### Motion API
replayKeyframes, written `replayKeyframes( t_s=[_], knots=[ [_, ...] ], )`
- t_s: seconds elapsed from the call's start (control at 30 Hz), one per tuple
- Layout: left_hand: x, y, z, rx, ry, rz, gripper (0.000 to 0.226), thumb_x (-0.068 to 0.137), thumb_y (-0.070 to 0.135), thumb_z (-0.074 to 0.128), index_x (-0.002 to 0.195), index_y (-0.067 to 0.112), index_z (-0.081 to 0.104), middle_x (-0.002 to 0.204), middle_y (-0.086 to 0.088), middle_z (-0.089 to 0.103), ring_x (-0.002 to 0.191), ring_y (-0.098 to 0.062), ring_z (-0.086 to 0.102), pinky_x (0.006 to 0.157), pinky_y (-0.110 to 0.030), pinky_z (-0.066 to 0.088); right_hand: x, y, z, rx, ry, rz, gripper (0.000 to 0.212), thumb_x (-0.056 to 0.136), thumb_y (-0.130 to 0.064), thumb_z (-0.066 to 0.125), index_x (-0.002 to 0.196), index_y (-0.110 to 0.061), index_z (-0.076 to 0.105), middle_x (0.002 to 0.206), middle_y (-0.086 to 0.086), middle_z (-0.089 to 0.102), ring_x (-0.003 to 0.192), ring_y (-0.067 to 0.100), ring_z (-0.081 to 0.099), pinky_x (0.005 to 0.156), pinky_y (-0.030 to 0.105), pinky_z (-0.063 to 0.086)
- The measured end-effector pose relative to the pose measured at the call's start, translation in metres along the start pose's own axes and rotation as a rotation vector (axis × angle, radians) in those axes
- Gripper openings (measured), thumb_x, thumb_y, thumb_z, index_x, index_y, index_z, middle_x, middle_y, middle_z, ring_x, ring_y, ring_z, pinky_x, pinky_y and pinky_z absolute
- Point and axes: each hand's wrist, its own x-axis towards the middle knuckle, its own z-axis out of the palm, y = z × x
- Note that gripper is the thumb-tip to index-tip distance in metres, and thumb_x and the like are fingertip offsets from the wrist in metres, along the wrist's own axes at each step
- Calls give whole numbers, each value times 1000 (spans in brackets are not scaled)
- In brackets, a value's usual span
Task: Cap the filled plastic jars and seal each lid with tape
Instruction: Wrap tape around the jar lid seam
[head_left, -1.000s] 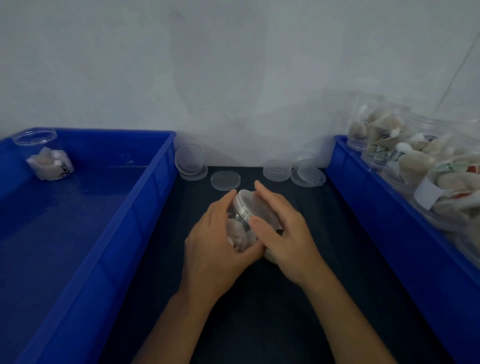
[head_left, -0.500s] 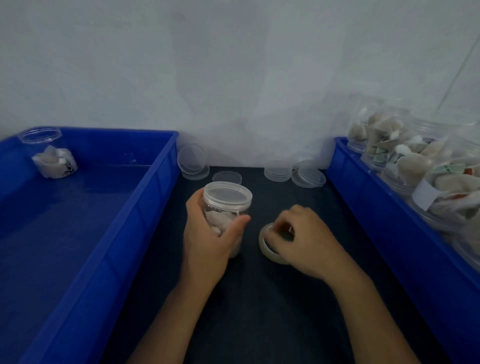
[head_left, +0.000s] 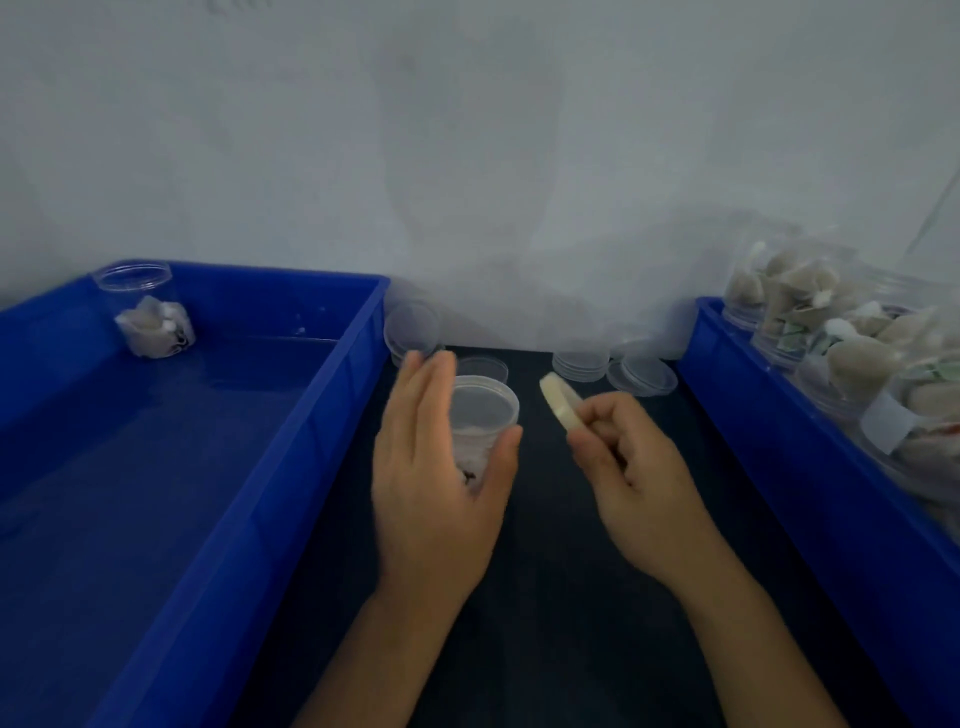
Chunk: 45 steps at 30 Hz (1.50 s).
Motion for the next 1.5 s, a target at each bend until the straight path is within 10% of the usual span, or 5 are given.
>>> replayKeyframes(
  t_s=[0.23, 0.53, 0.83, 1.0, 1.5],
  knots=[
    [1, 28, -2, -123, -4, 86, 40, 104, 41, 58, 141, 25, 54, 133, 16, 55, 126, -11, 55, 100, -36, 52, -9, -19, 20, -6, -57, -236, 15, 111, -23, 44, 119, -30, 55, 92, -9, 60, 76, 19, 59, 70, 22, 42],
    [-11, 32, 3, -74, 126, 87, 26, 95, 13, 78, 119, 2, 77, 120, -8, 77, 112, -18, 71, 94, -35, 61, -15, -17, 27, -109, -74, -142, 41, 101, -24, 52, 135, -2, 57, 121, 7, 63, 104, -3, 52, 100, 22, 43],
    [-13, 30, 2, -98, 122, 180, 21, 96, 16, 74, 110, 1, 77, 108, -9, 77, 103, -15, 72, 93, -23, 57, -8, -18, 25, -69, 11, -169, 26, 107, -19, 56, 131, -28, 51, 108, -11, 63, 95, 11, 64, 83, 17, 48],
    [0, 29, -7, -240, 12, -145, 28, 101, 30, 68, 124, 16, 70, 114, 5, 69, 103, -3, 67, 87, -10, 48, -9, -20, 23, -211, 1, -263, 22, 112, -28, 43, 131, -28, 54, 107, -22, 52, 97, 7, 56, 83, 13, 40],
    [4, 23, -12, -324, -72, -218, 14, 95, 21, 79, 109, 19, 80, 97, 16, 76, 95, -5, 74, 81, -16, 57, -8, -15, 16, -392, -5, -299, 21, 107, -20, 49, 126, -19, 59, 101, -6, 57, 91, 15, 51, 82, 33, 42]
  ],
)
